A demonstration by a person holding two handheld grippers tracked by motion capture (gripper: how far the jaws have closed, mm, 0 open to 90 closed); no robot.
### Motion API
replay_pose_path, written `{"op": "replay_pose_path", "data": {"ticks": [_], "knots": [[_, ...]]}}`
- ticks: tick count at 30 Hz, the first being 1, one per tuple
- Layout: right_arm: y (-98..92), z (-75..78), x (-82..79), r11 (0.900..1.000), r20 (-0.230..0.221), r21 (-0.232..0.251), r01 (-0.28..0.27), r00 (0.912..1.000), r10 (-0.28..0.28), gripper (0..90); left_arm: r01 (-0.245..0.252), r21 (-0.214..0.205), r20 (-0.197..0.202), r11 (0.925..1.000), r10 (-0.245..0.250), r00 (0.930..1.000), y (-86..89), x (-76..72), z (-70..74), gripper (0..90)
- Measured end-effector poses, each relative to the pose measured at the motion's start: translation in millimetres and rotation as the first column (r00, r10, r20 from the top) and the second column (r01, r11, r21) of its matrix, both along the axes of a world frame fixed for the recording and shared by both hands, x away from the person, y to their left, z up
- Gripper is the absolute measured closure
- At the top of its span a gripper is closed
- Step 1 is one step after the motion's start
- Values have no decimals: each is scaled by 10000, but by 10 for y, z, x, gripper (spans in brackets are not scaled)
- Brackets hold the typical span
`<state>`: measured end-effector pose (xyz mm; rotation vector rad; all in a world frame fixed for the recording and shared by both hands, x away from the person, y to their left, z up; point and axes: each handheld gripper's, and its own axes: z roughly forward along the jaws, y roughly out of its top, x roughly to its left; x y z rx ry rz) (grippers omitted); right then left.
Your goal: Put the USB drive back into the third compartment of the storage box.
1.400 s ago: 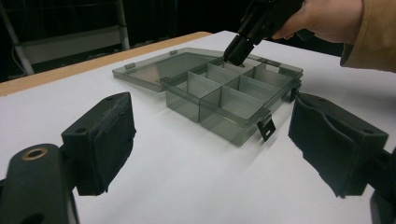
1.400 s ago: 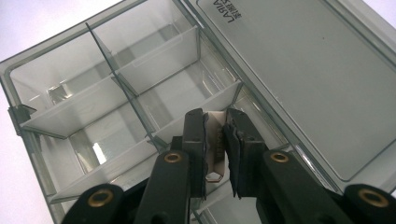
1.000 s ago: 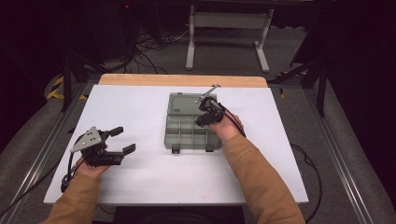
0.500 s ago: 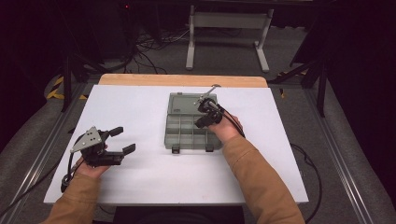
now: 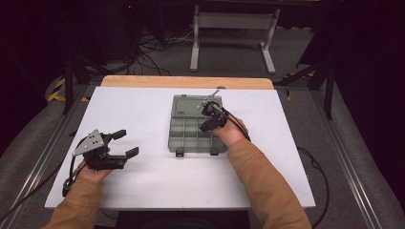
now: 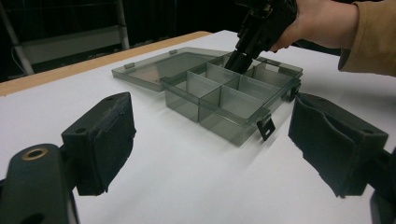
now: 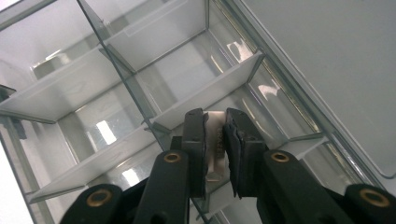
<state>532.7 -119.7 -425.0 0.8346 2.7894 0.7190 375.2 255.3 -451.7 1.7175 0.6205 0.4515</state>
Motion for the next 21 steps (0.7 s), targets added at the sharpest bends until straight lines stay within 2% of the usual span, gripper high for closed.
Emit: {"op": "replay_pose_path", "data": {"ticks": [8, 11, 15, 18, 21], "knots": [[-16, 52, -31, 9999, 192, 134, -69, 9998, 66, 763, 32, 2, -7, 10000, -32, 10000, -9, 12, -6, 152], [-57, 110, -54, 9997, 320, 251, -25, 9995, 17, 808, -6, -31, -62, 10000, 5, 10000, -14, 28, -6, 153], [-142, 211, -98, 9987, 516, 518, 30, 9987, -57, 892, 64, 3, -384, 10000, -64, 9992, -24, 61, 33, 185], [-228, 309, -145, 9966, 677, 823, 86, 9976, -142, 899, 85, 206, -754, 9998, -69, 9971, -37, 104, 86, 246], [-317, 402, -191, 9944, 852, 1053, 52, 9963, -142, 900, 78, 344, -954, 9994, -45, 9954, -55, 168, 141, 301]]}}
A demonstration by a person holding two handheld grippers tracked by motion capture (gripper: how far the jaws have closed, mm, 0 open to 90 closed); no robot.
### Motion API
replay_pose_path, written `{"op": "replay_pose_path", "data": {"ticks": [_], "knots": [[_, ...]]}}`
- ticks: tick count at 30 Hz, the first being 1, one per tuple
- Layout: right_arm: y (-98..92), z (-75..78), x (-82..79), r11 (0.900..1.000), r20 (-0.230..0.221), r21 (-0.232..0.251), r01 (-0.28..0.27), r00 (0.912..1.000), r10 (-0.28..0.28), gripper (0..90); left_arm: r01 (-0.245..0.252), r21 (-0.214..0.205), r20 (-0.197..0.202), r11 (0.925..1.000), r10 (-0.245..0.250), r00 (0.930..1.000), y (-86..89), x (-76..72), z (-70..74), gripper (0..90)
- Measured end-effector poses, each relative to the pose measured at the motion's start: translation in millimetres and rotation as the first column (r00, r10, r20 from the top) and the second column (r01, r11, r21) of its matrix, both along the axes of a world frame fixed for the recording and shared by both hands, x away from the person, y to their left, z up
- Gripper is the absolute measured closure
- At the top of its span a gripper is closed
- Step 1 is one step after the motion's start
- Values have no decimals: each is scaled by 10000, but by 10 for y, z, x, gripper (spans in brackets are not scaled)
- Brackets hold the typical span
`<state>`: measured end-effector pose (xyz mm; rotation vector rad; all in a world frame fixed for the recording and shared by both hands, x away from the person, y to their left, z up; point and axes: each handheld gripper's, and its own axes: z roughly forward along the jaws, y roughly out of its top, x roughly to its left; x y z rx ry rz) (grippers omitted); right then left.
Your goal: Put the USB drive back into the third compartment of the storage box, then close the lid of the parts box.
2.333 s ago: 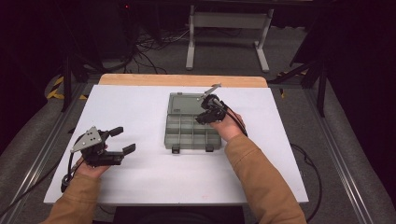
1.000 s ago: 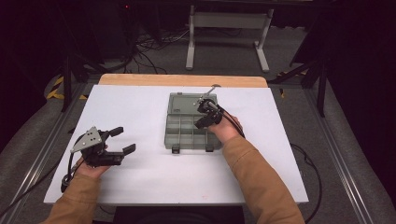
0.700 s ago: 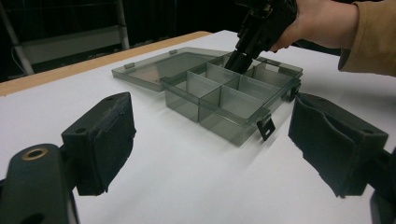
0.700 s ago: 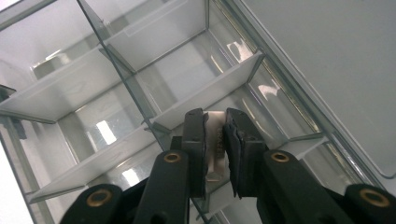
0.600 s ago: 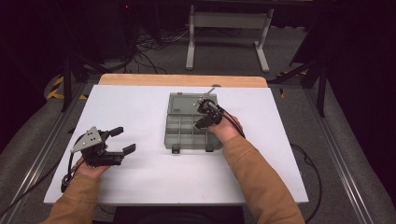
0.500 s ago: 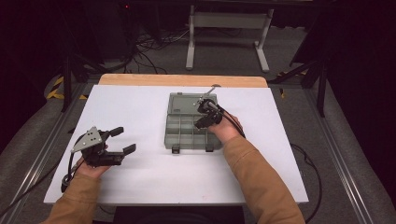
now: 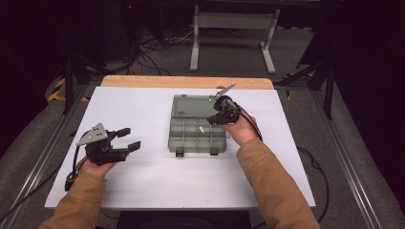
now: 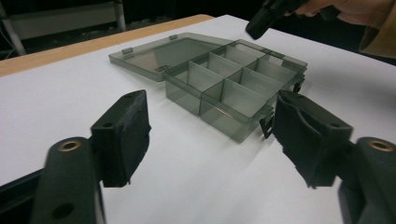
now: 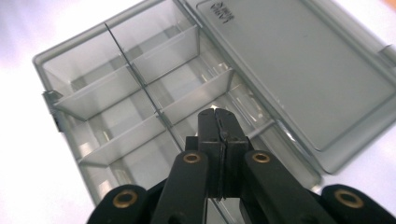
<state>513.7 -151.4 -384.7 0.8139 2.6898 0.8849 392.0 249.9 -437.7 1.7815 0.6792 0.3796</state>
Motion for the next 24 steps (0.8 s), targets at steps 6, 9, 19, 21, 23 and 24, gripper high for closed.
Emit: {"op": "replay_pose_path", "data": {"ticks": [6, 9, 19, 21, 23, 24], "knots": [[-181, 101, -46, 9998, 224, 179, 75, 9997, -79, 900, -216, 720, -202, 9972, 231, 9995, -69, 161, 121, 415], [-265, 121, -49, 9995, 289, 262, 181, 9994, -188, 900, -310, 1058, -266, 9939, 340, 9991, -116, 220, 179, 487], [-499, 121, -18, 9984, 494, 144, 551, 9972, -557, 900, -395, 2135, -844, 9762, 587, 9947, -352, 535, 310, 749], [-534, 114, -1, 9977, 447, 214, 643, 9969, -652, 900, -414, 2279, -1001, 9728, 657, 9928, -398, 601, 324, 778], [-566, 103, 19, 9970, 388, 271, 722, 9966, -732, 900, -404, 2428, -1100, 9692, 689, 9915, -435, 657, 337, 814], [-573, 100, 26, 9970, 383, 252, 738, 9965, -747, 900, -395, 2588, -1140, 9651, 712, 9909, -466, 704, 351, 824]]}}
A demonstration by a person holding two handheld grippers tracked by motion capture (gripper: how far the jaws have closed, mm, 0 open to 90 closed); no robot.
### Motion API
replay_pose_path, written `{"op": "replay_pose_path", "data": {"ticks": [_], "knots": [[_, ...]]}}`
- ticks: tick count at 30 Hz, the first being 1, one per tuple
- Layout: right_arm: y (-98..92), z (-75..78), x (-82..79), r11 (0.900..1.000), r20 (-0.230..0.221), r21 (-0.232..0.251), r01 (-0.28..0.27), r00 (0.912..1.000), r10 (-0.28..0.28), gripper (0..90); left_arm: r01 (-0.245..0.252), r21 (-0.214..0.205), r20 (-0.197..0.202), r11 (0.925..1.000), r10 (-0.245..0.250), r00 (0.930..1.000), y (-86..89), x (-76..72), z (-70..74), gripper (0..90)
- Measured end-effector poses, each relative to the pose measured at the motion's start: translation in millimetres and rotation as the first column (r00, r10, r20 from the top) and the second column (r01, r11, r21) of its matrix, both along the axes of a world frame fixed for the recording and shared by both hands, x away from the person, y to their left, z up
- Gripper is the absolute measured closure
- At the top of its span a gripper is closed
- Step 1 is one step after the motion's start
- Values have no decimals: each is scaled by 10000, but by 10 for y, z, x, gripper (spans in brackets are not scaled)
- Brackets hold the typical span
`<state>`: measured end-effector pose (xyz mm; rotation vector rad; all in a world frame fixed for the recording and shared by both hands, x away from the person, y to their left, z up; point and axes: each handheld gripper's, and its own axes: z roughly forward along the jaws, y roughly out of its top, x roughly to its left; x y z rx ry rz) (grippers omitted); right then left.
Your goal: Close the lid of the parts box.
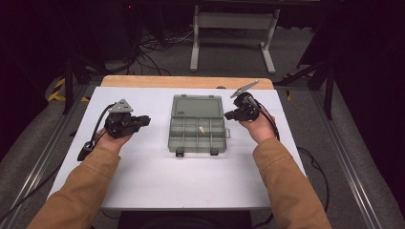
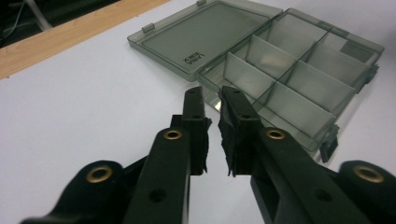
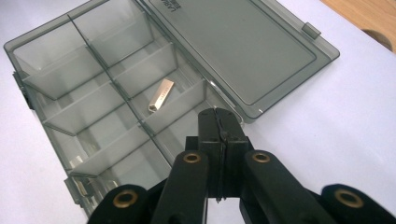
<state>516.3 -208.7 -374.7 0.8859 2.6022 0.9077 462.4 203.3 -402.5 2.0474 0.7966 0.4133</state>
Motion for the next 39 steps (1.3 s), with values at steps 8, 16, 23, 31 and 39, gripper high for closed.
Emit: {"op": "replay_pose_path", "data": {"ticks": [8, 16, 23, 31, 39], "knots": [[-27, -18, 64, 9999, 157, -98, 42, 9999, -41, 900, 16, 369, -285, 9993, -6, 9996, -98, 213, 88, 849], [-66, -43, 123, 9997, 317, -173, 158, 9994, -153, 900, 7, 539, -529, 9985, 21, 9986, -197, 350, 102, 853], [-88, -76, 186, 9994, 321, -219, 279, 9991, -272, 900, -119, 889, -624, 9960, 175, 9979, -291, 491, 109, 861], [-117, -125, 247, 9988, 293, -253, 423, 9987, -415, 900, -141, 1096, -814, 9939, 231, 9964, -404, 616, 112, 862], [-152, -172, 320, 9983, 339, -271, 525, 9981, -515, 900, -305, 1350, -1060, 9904, 450, 9933, -500, 733, 81, 869]]}}
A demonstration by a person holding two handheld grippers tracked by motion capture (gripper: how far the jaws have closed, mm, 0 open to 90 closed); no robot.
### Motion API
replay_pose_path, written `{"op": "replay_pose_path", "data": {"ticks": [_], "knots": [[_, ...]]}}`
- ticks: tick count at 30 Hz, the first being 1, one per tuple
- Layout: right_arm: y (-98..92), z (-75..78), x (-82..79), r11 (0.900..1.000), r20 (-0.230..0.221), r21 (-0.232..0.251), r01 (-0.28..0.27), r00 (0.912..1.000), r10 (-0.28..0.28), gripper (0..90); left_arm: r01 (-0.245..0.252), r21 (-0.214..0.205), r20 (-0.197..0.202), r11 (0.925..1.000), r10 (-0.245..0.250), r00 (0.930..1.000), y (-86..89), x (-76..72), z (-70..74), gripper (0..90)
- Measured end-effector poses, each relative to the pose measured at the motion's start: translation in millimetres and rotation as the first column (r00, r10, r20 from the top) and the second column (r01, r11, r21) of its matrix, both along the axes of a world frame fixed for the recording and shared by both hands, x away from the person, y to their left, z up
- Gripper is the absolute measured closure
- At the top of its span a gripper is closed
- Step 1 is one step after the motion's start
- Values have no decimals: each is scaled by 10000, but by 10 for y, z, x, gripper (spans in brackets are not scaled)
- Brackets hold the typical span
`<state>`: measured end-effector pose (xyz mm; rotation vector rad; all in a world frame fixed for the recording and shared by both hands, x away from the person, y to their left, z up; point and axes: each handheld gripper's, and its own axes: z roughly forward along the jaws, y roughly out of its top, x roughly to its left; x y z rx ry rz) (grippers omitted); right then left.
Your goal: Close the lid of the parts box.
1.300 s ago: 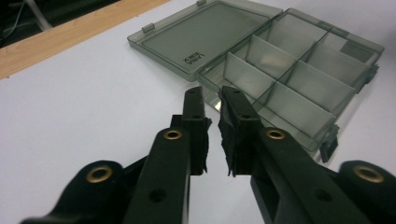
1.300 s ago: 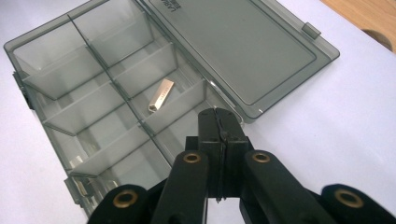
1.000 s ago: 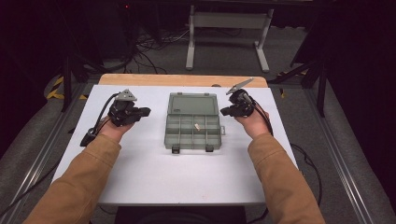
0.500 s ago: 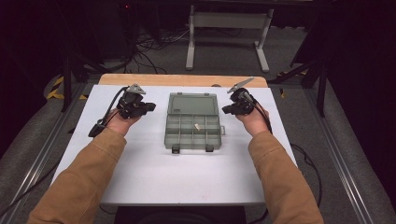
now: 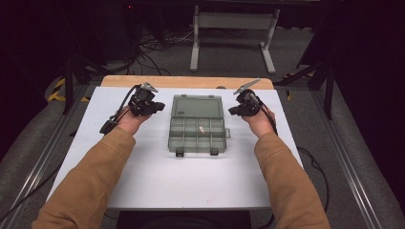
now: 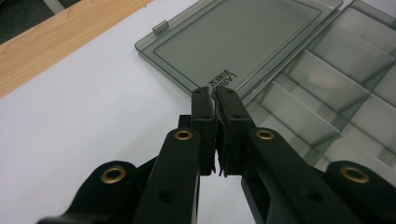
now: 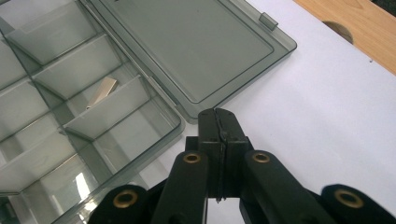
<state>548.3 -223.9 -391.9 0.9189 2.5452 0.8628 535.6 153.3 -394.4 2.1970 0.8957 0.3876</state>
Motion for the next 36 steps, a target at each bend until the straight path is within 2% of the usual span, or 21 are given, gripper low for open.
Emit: {"op": "replay_pose_path", "data": {"ticks": [7, 10, 14, 19, 24, 27, 30, 33, 36], "knots": [[13, -53, 59, 10000, -23, -13, -37, 10000, 37, 900, -363, 177, -219, 9992, 367, 9991, -30, 103, -63, 880], [12, -81, 96, 10000, -43, 32, 16, 10000, -16, 900, -609, 87, -319, 9981, 612, 9976, -49, 129, -80, 887], [13, -108, 146, 9998, -176, 27, 187, 9997, -187, 900, -990, -119, -551, 9950, 982, 9936, -79, 167, -91, 894], [25, -112, 184, 9997, -193, 85, 249, 9995, -247, 900, -1414, -35, -483, 9899, 1411, 9888, -112, 194, -131, 896], [46, -162, 213, 9996, -306, 44, 293, 9991, -291, 900, -1529, 58, -655, 9882, 1529, 9861, -116, 232, -193, 896], [56, -209, 234, 9993, -396, 86, 372, 9985, -368, 900, -1558, -22, -800, 9878, 1551, 9846, -123, 260, -234, 896], [65, -264, 259, 9984, -503, 137, 540, 9973, -533, 900, -1438, 3, -905, 9896, 1432, 9855, -130, 286, -282, 896], [67, -297, 275, 9972, -601, 178, 726, 9956, -714, 900, -1162, 203, -673, 9930, 1174, 9908, -138, 302, -329, 896], [71, -331, 290, 9956, -681, 198, 918, 9936, -902, 900, -1265, 1, -850, 9920, 1261, 9884, -153, 324, -365, 895]]}}
